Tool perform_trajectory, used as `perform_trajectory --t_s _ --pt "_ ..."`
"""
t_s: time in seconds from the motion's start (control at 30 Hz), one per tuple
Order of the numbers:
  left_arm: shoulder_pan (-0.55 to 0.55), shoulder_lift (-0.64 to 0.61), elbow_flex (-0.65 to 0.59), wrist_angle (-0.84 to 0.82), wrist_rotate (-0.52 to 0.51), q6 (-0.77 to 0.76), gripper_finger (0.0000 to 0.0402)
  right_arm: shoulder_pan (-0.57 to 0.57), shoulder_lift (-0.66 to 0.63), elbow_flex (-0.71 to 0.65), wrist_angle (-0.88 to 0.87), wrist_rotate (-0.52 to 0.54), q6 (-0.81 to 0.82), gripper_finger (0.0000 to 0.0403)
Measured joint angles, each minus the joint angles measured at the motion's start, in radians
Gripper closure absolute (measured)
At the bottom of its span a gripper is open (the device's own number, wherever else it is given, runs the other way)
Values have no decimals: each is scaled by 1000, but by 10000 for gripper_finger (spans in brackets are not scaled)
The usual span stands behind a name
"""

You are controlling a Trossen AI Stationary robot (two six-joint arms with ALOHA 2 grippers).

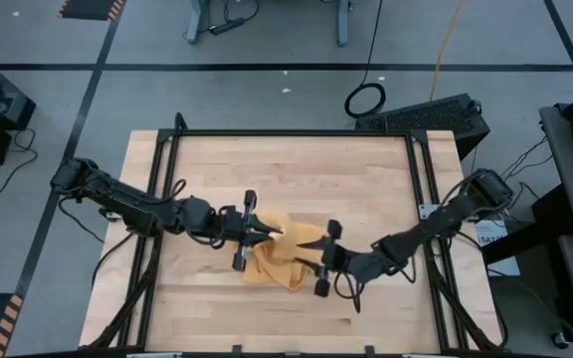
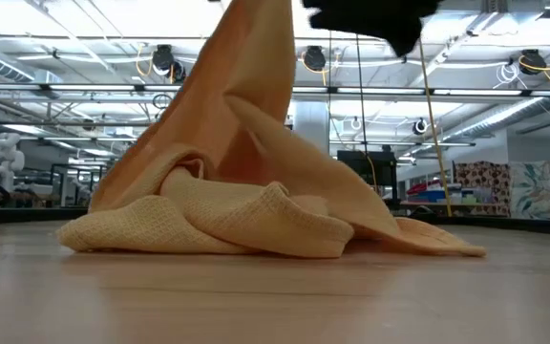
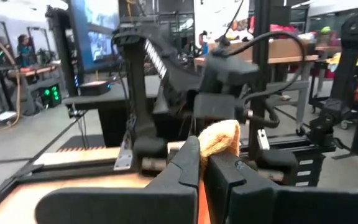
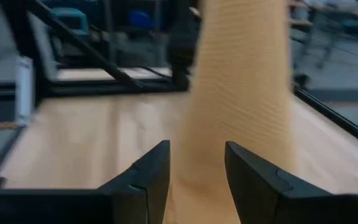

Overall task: Roll towel
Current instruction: Roll the yellow towel

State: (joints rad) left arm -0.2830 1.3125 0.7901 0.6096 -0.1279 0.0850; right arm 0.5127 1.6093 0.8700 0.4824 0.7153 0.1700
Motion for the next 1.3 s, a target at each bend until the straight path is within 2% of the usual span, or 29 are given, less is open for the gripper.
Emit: perform_trajectory --t_s 0.1,0.17,0.5,0.57,0.7,0.77,0.83,1.0,1.13,1.3 --pt "1 0 1 -26 -24 4 395 -4 63 12 110 -9 -57 259" --pt "3 1 1 -40 -33 7 395 -3 111 40 98 14 -93 259" --pt "16 -9 1 -35 -34 10 395 6 321 311 -353 42 -58 259" --pt "15 -13 1 -39 -33 8 395 7 354 361 -452 85 -27 259" --pt "11 -16 1 -36 -34 7 395 -9 406 423 -588 247 35 259" --pt "6 -16 1 -38 -33 7 395 -18 416 431 -599 280 39 263" --pt "5 -16 1 -47 -33 7 395 -26 416 433 -599 254 35 282" --pt "9 -23 1 -132 -33 3 395 -16 390 433 -653 129 29 387" --pt "7 -24 1 -189 -34 0 395 17 330 433 -737 117 86 393" --pt "6 -25 1 -165 -34 -1 390 45 268 433 -823 125 160 393"
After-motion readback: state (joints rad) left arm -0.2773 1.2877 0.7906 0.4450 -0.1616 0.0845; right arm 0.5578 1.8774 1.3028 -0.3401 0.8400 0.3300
